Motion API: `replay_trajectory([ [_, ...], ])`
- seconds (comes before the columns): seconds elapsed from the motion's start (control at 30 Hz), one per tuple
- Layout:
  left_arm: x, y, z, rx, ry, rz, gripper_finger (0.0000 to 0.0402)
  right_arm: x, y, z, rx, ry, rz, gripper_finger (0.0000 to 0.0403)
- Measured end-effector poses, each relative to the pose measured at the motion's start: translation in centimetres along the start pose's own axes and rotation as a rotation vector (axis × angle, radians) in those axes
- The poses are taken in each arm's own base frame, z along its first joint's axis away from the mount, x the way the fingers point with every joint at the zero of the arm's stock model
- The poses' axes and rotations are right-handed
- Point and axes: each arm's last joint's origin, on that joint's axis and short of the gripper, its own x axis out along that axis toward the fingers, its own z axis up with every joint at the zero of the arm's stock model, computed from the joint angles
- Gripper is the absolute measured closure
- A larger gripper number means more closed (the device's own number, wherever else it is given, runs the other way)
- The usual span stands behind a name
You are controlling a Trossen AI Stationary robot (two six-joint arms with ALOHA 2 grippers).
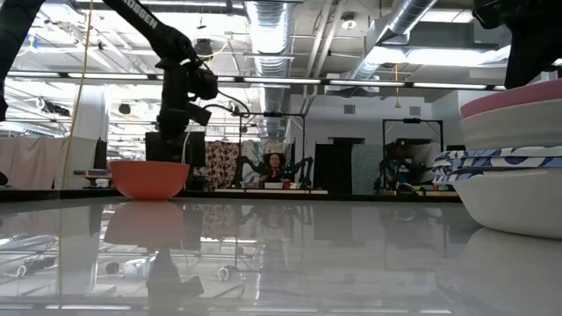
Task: Nest bowls inside each other by size order
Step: Stack the orange bowl on top of the pink bowl
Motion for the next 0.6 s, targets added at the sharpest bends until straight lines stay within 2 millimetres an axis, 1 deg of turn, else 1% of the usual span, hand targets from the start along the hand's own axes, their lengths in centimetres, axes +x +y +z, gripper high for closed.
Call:
replay_trajectory([
  [0.27, 3.0, -0.7, -0.9, 0.054, 0.033, 0.011, 0.0181, 0.0, 0.0, 0.0, -0.001, 0.011, 0.000, 0.0377],
  [0.4, 4.3, -1.4, -1.4, 0.029, 0.012, -0.064, 0.0192, 0.0, 0.0, -0.1, -0.003, 0.032, 0.000, 0.0377],
  [0.47, 4.6, -1.9, -1.5, 0.024, 0.016, -0.098, 0.0214, 0.0, 0.0, -0.1, -0.003, 0.033, 0.000, 0.0377],
  [0.5, 4.7, -2.1, -1.6, 0.019, 0.025, -0.106, 0.0231, 0.0, 0.0, -0.1, -0.003, 0.032, 0.000, 0.0377],
  [0.6, 4.7, -2.5, -1.4, -0.010, 0.029, -0.103, 0.0304, 0.0, 0.0, -0.1, -0.002, 0.032, 0.000, 0.0377],
])
